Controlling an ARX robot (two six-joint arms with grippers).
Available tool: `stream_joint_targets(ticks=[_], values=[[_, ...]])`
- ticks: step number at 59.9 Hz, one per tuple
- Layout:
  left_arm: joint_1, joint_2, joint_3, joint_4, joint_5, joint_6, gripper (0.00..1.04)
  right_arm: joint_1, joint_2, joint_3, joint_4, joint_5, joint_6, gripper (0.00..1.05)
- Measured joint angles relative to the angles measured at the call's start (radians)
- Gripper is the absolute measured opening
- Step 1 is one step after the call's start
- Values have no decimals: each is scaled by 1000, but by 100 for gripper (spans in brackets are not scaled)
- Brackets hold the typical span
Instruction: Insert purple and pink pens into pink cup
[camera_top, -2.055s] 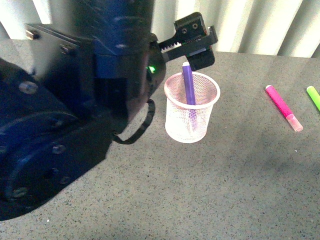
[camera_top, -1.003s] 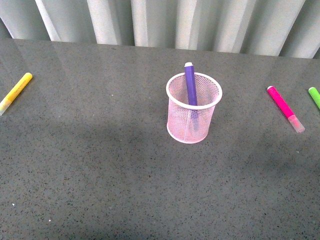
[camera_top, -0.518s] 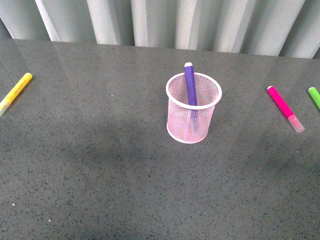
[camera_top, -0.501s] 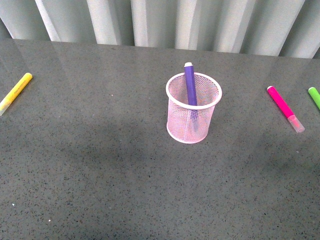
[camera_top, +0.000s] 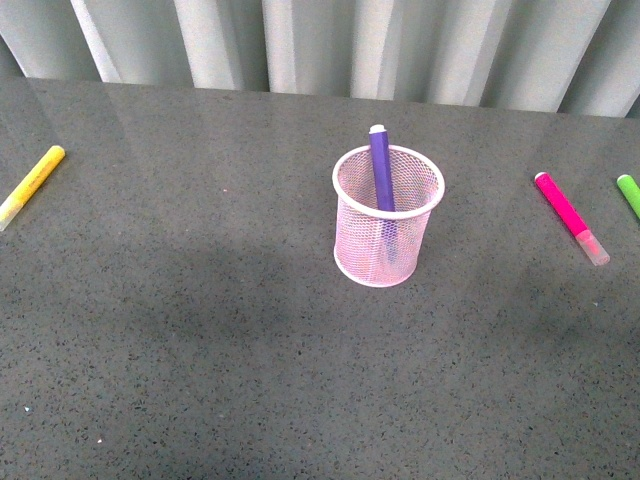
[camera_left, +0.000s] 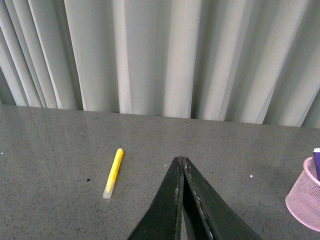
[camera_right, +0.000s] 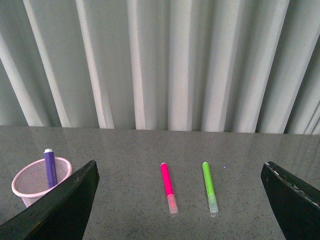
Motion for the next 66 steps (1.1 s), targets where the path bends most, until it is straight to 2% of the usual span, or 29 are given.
stream_joint_targets(ticks=[34,39,53,66], values=[[0,-182,0,-180,0,0,4,0,0,0,0,0,0,98],[0,-317,0,-346,2,1,4,0,0,0,0,0,0,98],[0,-352,0,-357,2,1,4,0,0,0,0,0,0,98],[0,-352,0,-357,2,2,42,1,4,2,-5,11,2,98]])
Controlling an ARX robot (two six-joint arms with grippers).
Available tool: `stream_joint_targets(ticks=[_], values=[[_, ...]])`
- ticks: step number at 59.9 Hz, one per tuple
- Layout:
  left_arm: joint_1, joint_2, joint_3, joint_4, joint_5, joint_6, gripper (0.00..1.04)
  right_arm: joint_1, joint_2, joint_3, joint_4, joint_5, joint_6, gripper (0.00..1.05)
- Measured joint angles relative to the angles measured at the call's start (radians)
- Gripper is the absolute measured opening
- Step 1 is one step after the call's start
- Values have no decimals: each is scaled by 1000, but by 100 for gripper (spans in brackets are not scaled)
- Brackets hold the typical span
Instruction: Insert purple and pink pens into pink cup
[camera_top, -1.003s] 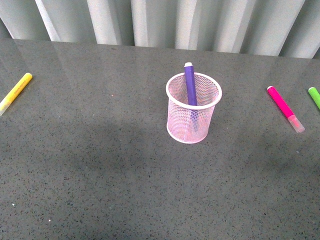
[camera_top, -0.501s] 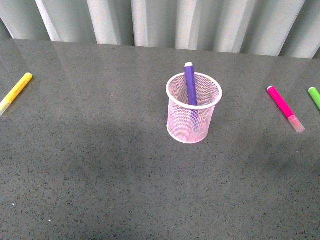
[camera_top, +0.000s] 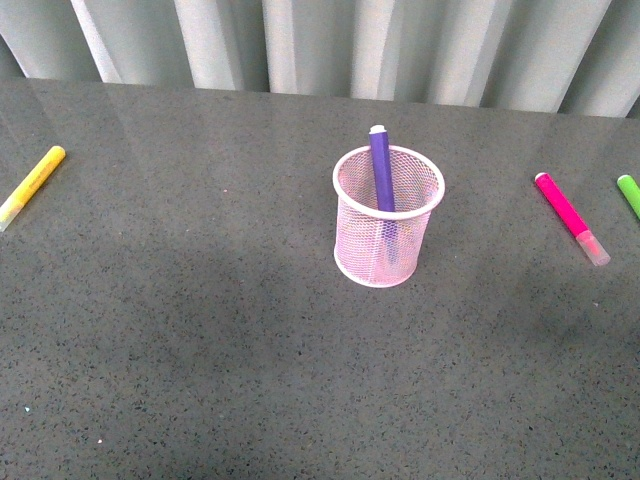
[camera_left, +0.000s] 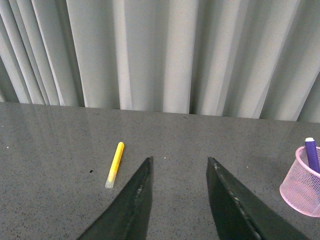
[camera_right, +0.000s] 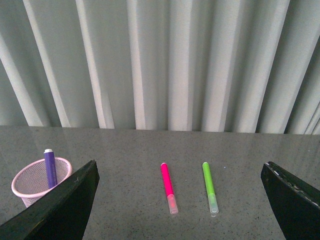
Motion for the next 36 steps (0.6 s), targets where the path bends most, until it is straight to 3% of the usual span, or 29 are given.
stream_joint_targets(ticks=[4,7,12,19,23,36], values=[[0,0,0,0,0,0,54,-27,132,69,-133,59,51,98],[0,0,0,0,0,0,64,-84,271,109,-116,39,65,98],[0,0,0,0,0,0,78,-205,581,225,-22,-84,102,98],[0,0,0,0,0,1,97,-253,918,367,42,-235,102,98],[0,0,0,0,0,1,98,-253,1096,443,43,-247,94,98],[0,0,0,0,0,2,98,-185,1439,605,68,-135,24,98]])
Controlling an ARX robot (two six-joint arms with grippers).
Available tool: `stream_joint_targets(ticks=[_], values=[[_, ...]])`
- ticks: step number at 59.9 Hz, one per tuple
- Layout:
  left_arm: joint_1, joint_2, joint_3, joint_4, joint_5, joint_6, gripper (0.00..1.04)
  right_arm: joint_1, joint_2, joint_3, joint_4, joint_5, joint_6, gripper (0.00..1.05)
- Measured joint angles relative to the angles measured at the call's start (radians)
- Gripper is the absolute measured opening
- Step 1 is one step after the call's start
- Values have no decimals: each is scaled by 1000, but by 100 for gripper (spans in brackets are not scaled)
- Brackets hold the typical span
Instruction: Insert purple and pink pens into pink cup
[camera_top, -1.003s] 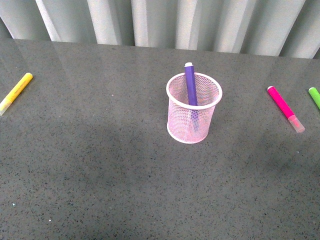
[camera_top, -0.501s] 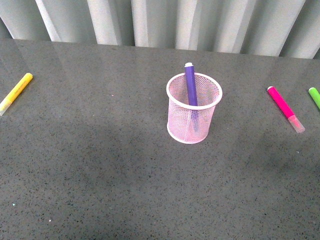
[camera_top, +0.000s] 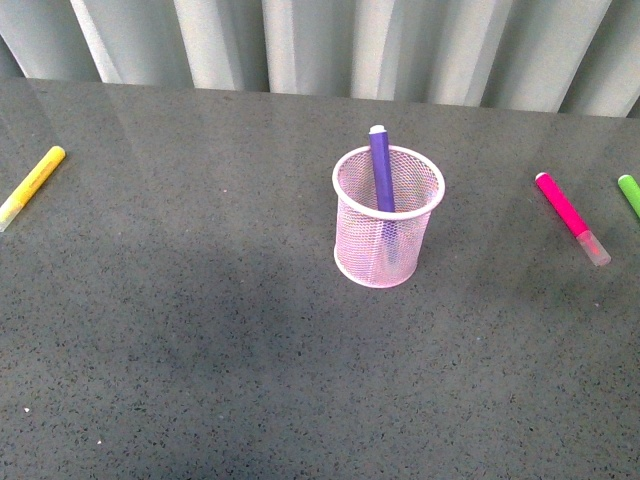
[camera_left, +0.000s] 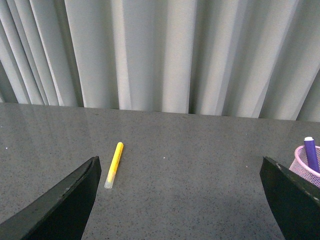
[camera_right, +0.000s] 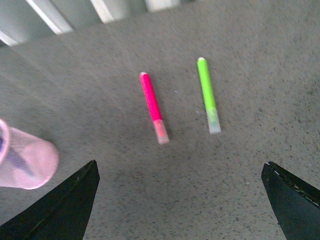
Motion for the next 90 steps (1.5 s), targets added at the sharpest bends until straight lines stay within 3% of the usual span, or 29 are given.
stream_joint_targets(ticks=[30,90], values=[[0,0,0,0,0,0,98,125,418,361,-109,-10,-49,98],[0,0,0,0,0,0,98,130,821,729,-202,38,-68,98]])
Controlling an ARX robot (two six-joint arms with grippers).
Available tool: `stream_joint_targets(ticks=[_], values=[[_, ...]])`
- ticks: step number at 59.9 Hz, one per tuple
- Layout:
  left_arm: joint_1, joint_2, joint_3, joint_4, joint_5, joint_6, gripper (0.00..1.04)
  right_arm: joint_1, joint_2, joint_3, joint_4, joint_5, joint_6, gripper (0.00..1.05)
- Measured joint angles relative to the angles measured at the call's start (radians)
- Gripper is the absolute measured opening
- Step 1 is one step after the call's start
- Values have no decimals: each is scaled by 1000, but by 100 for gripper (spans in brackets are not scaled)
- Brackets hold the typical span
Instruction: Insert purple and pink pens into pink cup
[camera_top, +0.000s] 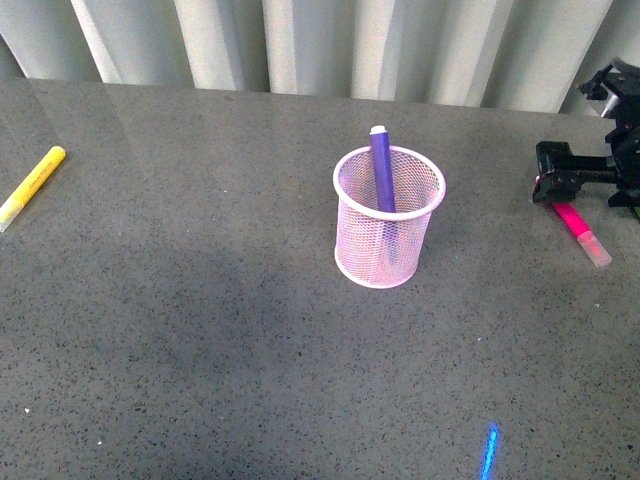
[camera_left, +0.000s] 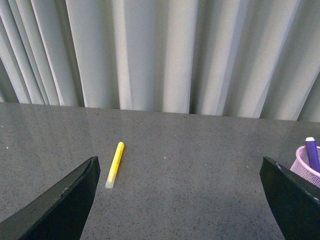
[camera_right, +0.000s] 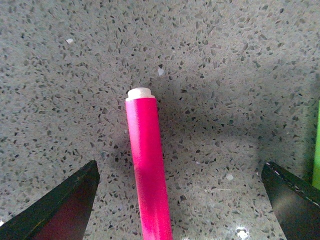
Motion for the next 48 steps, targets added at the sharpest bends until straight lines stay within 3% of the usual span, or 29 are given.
stream_joint_targets(ticks=[8,14,23,39,48], values=[[0,0,0,0,0,0,98,9,14,22,-7,6,3,97],[0,0,0,0,0,0,98,17,21,29,-8,23,5,85],[0,0,0,0,0,0,98,27,26,36,-13,28,22,53],[0,0,0,0,0,0,98,42,22,19,14,8,56,14],[0,0,0,0,0,0,98,44,-3,-42,84,-7,75,12]])
